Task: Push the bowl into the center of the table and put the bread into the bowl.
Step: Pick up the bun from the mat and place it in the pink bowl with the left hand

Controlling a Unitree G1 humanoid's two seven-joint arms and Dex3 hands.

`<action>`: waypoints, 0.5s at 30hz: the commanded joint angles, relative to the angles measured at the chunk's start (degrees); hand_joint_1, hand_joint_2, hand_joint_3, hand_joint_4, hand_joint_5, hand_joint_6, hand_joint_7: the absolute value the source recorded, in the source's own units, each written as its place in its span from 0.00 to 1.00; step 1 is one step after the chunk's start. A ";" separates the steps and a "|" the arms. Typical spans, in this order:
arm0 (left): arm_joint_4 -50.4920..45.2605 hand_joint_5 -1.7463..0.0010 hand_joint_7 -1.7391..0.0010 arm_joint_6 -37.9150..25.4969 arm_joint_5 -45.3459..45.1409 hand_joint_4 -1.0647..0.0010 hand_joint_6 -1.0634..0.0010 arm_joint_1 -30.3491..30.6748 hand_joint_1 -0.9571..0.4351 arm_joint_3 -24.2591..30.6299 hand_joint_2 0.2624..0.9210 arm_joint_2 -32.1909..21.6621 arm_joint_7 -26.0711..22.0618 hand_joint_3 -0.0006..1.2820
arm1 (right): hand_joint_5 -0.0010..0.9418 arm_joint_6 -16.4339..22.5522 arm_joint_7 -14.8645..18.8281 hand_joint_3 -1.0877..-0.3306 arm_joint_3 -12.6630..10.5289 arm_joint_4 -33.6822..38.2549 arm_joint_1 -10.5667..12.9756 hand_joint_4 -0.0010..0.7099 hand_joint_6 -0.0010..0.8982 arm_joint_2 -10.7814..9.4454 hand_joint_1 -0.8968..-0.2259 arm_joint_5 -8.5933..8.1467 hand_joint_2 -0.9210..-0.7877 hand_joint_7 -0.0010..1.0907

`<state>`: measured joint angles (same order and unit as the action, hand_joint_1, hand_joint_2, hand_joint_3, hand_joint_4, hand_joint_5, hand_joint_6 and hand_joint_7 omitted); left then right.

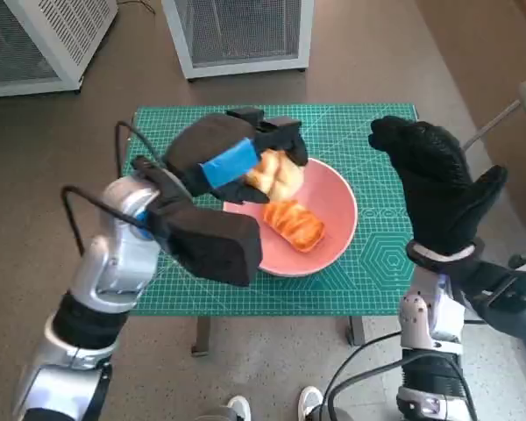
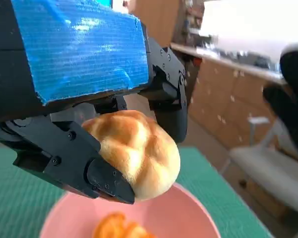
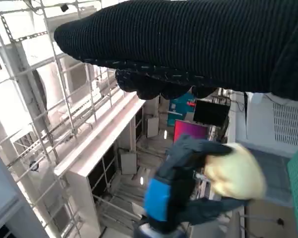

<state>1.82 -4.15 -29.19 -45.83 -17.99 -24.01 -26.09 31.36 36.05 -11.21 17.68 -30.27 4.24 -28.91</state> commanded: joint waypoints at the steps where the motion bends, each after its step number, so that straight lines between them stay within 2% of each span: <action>1: 2.75 0.86 0.74 1.85 -0.92 0.68 0.72 0.43 0.55 -1.53 0.88 0.39 0.44 0.06 | 0.00 -0.56 -0.75 0.82 0.03 -0.80 1.94 0.53 0.16 -0.21 0.71 0.52 0.00 0.54; 2: 3.14 0.91 0.78 2.22 -1.32 0.71 0.73 0.54 0.52 -1.83 0.88 0.31 0.65 0.04 | 0.01 -0.57 -0.86 0.82 0.09 -0.98 2.07 0.53 0.16 -0.30 0.71 0.59 0.00 0.54; 6: 4.21 0.98 0.85 4.04 -4.19 0.77 0.75 1.31 0.45 -3.21 0.88 -0.32 2.66 0.02 | 0.01 -0.61 -1.43 0.82 0.29 -1.64 2.42 0.53 0.16 -0.47 0.71 0.92 0.00 0.54; 15: 5.48 1.00 0.91 6.76 -6.74 0.90 0.81 3.19 0.36 -3.16 0.91 -0.45 6.08 0.02 | 0.01 -0.57 -2.42 0.82 0.64 -1.92 2.41 0.54 0.16 -0.52 0.71 1.53 0.00 0.54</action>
<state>7.10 1.47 -35.57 -43.47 -21.35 -24.22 -21.32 31.33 34.28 -10.85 15.69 -29.25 3.98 -28.39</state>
